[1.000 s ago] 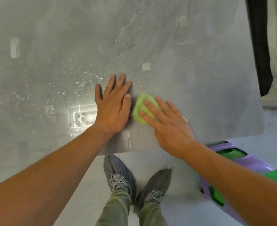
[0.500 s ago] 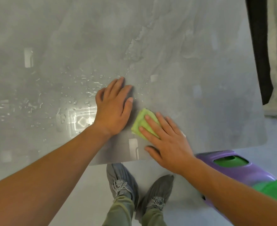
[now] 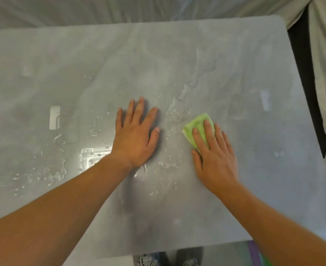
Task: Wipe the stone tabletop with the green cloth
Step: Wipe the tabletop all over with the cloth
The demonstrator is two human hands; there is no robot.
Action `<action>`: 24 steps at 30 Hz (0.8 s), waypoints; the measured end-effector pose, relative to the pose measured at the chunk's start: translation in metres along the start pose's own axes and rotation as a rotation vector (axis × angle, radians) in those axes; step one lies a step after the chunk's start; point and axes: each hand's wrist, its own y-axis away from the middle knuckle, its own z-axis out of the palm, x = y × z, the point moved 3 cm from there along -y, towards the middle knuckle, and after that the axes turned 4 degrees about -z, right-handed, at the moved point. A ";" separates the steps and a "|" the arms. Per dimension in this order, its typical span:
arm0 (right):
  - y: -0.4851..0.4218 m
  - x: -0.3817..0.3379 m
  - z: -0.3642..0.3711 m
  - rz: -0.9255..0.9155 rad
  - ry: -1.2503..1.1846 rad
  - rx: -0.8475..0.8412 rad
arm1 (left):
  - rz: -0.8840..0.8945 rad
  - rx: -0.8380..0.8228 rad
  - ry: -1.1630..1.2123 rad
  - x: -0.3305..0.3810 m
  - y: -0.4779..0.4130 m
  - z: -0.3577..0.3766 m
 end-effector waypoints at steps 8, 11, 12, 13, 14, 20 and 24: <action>-0.134 0.077 -0.028 0.355 -0.075 0.081 | -0.011 0.045 -0.041 -0.013 -0.091 -0.027; -0.200 0.086 -0.043 0.339 -0.098 0.077 | -0.047 0.057 -0.060 -0.013 -0.139 -0.036; -0.215 0.082 -0.043 0.279 -0.068 0.073 | -0.058 0.058 -0.068 -0.012 -0.155 -0.038; -0.223 0.077 -0.042 0.187 -0.030 0.061 | -0.068 0.054 -0.072 -0.011 -0.168 -0.039; -0.227 0.073 -0.042 0.084 0.008 0.044 | -0.079 0.047 -0.069 -0.011 -0.179 -0.040; -0.273 0.119 -0.059 0.204 -0.013 0.043 | -0.102 0.049 -0.064 -0.015 -0.190 -0.029; -0.304 0.095 -0.062 0.192 -0.055 0.079 | -0.105 0.064 -0.057 -0.013 -0.192 -0.029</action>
